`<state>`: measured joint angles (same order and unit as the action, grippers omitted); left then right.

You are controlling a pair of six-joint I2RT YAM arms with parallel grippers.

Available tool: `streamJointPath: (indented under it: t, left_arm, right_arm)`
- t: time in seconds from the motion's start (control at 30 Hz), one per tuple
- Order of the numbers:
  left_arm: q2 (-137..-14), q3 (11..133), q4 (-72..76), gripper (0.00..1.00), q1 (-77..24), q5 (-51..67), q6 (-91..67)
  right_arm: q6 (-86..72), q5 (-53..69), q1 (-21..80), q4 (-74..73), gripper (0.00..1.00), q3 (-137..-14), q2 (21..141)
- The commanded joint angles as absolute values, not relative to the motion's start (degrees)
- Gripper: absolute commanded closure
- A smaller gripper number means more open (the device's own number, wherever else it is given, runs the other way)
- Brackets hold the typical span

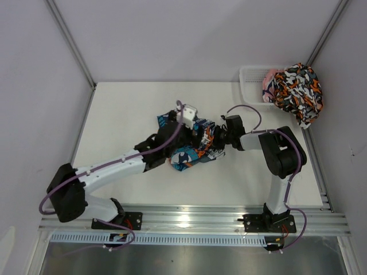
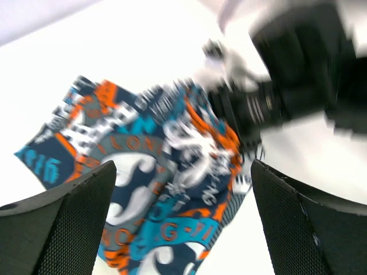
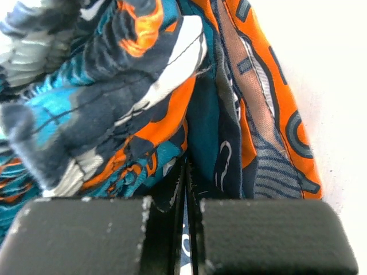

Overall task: Fold and stack the shorts
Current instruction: Fold the shorts

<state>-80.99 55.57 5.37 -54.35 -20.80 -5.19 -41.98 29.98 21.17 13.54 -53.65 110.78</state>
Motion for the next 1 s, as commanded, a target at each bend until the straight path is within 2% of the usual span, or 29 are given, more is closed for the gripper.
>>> streamJointPath:
  t: [0.0,0.4,0.67,0.97]
  left_arm:
    - [-77.3,52.7,6.1,0.01,-50.0,-12.5,-13.1]
    - [-80.9,41.9,14.7,0.01,-49.8,-11.0,-13.8]
    - [-83.5,43.9,14.7,0.02,-50.2,-10.5,-13.4]
    - [-86.0,47.9,12.5,0.05,-53.3,-14.8,-10.5]
  right_arm:
    - [-38.9,30.1,20.7,11.8,0.97,-55.5,108.8]
    - [-33.8,28.8,22.8,5.2,0.93,-62.1,107.6]
    - [-30.8,31.5,23.6,2.6,0.90,-70.5,108.5]
    - [-34.3,43.0,21.6,11.2,0.89,-75.0,115.3]
